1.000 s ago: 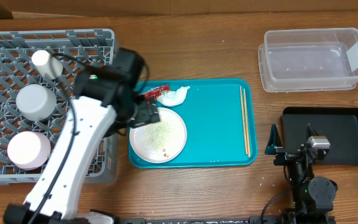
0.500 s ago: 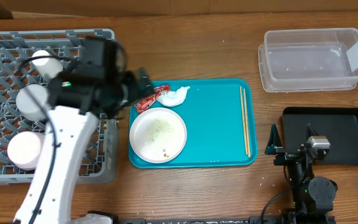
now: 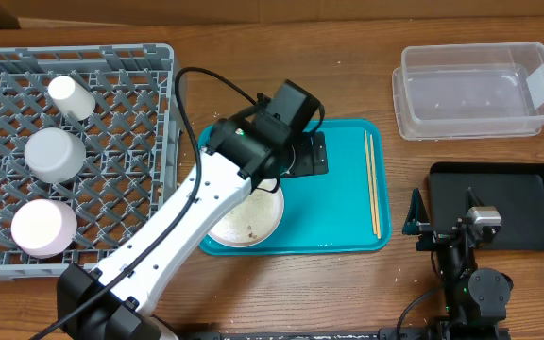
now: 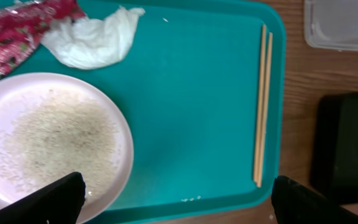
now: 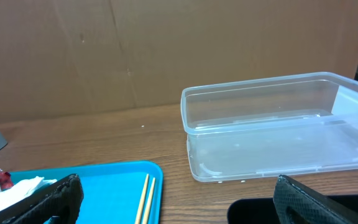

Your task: Sort waste into correct bins and load items into the dishwasher

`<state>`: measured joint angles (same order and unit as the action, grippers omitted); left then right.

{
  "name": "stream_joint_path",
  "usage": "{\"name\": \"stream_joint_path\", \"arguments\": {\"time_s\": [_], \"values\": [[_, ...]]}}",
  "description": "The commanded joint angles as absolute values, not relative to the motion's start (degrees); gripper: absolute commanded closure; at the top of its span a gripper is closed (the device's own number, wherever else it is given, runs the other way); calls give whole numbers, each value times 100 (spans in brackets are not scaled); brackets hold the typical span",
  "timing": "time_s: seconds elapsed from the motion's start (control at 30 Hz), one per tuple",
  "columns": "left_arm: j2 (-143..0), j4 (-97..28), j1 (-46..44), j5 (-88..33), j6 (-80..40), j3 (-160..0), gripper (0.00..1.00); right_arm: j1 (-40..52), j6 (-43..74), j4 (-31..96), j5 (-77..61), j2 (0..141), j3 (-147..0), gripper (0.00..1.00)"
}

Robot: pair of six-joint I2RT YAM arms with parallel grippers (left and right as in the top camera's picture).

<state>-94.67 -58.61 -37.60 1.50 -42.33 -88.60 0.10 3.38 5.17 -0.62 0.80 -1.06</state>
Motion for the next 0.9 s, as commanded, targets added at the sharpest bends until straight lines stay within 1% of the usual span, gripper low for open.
{"name": "stream_joint_path", "arguments": {"time_s": [0.0, 0.1, 0.13, 0.27, 0.3, 0.33, 0.4, 0.47, 0.53, 0.57, 0.6, 0.63, 0.7, 0.73, 0.8, 0.87], "values": [[-9515, -5846, -3789, 958, -4331, -8833, 3, 25, 314, 478, -8, 30, -45, 0], [-9515, -5824, -3780, 939, -4331, -8833, 4, 27, 327, 475, 3, 30, -45, 0], [-9515, -5824, -3780, 939, -4331, -8833, 3, 27, 532, 390, -165, 30, -45, 0], [-9518, -5846, -3785, 950, -4329, -8831, 4, 32, 2060, -180, -1658, 30, -45, 0], [-9518, -5872, -3785, 967, -4327, -8831, 4, 32, 2453, -274, -2043, 30, -45, 0], [-9518, -5909, -3780, 991, -4272, -8831, 0, 32, 2751, -316, -2342, 30, -45, 0], [-9518, -5999, -3780, 1109, -4213, -8831, 0, 32, 3061, -362, -2543, 30, -45, 0], [-9520, -6064, -3780, 1339, -4222, -8823, 0, 32, 3603, -777, -2519, 30, -45, 0], [-9526, -5979, -3780, 1413, -4248, -8818, 13, 32, 4182, -1337, -2517, 30, -45, 0], [-9526, -5900, -3780, 1385, -4250, -8818, 16, 32, 4327, -1605, -2515, 30, -45, 0], [-9526, -5819, -3780, 1341, -4250, -8818, 16, 32, 4353, -1949, -2506, 30, -49, 0], [-9526, -5701, -3780, 1280, -4270, -8818, 3, 25, 4351, -2320, -2185, 34, -115, 0], [-9526, -5708, -3778, 1297, -4261, -8818, 7, 25, 4327, -2130, -1599, 75, -325, 0], [-9526, -5756, -3760, 1317, -4259, -8818, 6, 25, 4237, -1909, -1347, 152, -497, 0], [-9526, -5924, -3699, 1402, -4261, -8818, 0, 25, 3734, -1411, -1251, 449, -906, 0], [-9526, -6086, -3605, 1457, -4261, -8816, 0, 27, 3299, -738, -1302, 941, -1420, 0]]}}
